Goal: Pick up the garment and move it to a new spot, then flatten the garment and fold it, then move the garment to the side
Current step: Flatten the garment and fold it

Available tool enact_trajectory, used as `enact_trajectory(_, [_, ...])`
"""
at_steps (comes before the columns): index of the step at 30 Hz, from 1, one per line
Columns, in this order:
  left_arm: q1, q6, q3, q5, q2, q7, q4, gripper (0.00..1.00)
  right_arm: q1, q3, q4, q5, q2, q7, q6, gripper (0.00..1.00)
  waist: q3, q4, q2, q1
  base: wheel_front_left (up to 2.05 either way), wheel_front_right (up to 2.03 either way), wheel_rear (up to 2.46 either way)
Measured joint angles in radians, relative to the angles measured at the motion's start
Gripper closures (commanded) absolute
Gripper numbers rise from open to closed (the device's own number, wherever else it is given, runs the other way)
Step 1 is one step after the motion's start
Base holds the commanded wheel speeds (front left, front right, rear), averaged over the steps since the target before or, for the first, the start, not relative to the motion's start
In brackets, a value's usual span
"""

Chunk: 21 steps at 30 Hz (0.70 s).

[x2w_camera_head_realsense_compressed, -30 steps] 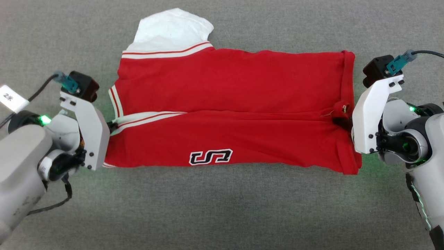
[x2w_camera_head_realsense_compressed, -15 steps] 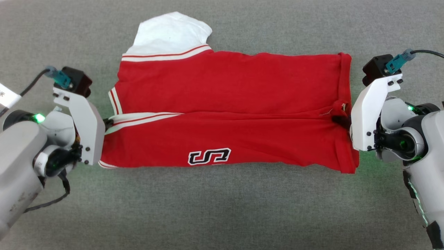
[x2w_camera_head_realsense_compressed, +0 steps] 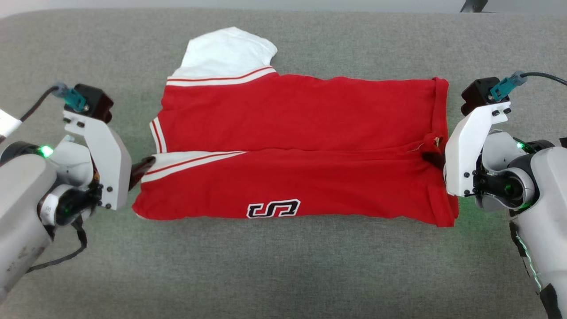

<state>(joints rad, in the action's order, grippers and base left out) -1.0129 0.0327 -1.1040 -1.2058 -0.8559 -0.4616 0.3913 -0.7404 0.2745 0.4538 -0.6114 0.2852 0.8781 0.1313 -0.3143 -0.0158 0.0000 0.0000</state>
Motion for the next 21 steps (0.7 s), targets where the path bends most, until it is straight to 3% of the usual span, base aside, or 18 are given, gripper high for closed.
enact_trajectory(8, [0.002, 0.034, 0.006, -0.020, -0.007, -0.028, -0.032, 0.00, 0.010, 0.007, 0.030, -0.002, -0.002, -0.008, 0.000, 1.00, 0.018, 0.011, 0.0000, 0.0000, 0.00, 0.00, 0.00])
enact_trajectory(10, [0.011, 0.046, 0.005, -0.037, -0.007, -0.051, -0.045, 0.00, 0.009, 0.009, 0.047, 0.007, -0.001, -0.008, 0.000, 0.94, 0.022, 0.014, 0.0000, 0.0000, 0.00, 0.00, 0.00])
enact_trajectory(12, [0.012, 0.055, 0.005, -0.044, -0.006, -0.065, -0.058, 0.00, 0.009, 0.013, 0.070, 0.027, 0.000, -0.013, 0.000, 0.66, 0.027, 0.018, 0.0000, 0.0000, 0.00, 0.00, 0.00])
enact_trajectory(13, [0.012, 0.056, 0.006, -0.054, -0.005, -0.074, -0.063, 0.00, 0.008, 0.014, 0.080, 0.037, 0.000, -0.016, 0.000, 0.42, 0.030, 0.020, 0.0000, 0.0000, 0.00, 0.00, 0.00])
enact_trajectory(14, [0.013, 0.058, 0.006, -0.060, -0.004, -0.077, -0.068, 0.00, 0.007, 0.013, 0.093, 0.044, -0.001, -0.018, 0.000, 0.00, 0.034, 0.021, 0.0000, 0.0000, 0.00, 0.00, 0.00])
enact_trajectory(21, [0.029, 0.073, 0.013, -0.091, -0.002, -0.094, -0.090, 0.00, -0.013, 0.015, 0.116, 0.076, 0.002, -0.072, 0.000, 0.00, 0.070, 0.028, 0.0000, 0.0000, 0.00, 0.00, 0.00])
